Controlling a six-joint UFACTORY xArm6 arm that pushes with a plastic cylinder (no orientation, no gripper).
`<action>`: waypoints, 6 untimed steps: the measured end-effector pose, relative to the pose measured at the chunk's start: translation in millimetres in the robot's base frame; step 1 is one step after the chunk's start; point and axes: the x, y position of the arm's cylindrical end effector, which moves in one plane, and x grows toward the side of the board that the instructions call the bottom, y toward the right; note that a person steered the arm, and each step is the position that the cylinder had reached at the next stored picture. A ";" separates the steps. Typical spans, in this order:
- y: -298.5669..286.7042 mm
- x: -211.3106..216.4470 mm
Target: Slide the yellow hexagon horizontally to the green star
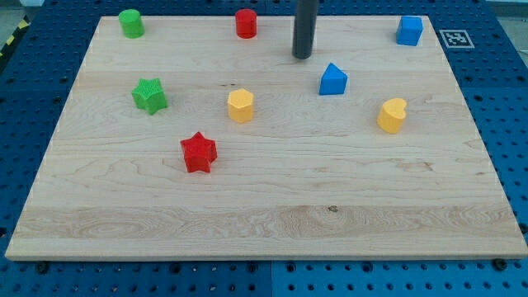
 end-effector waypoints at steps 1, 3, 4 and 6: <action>-14.5 30.7; 22.6 124.0; -4.3 147.7; -78.8 138.5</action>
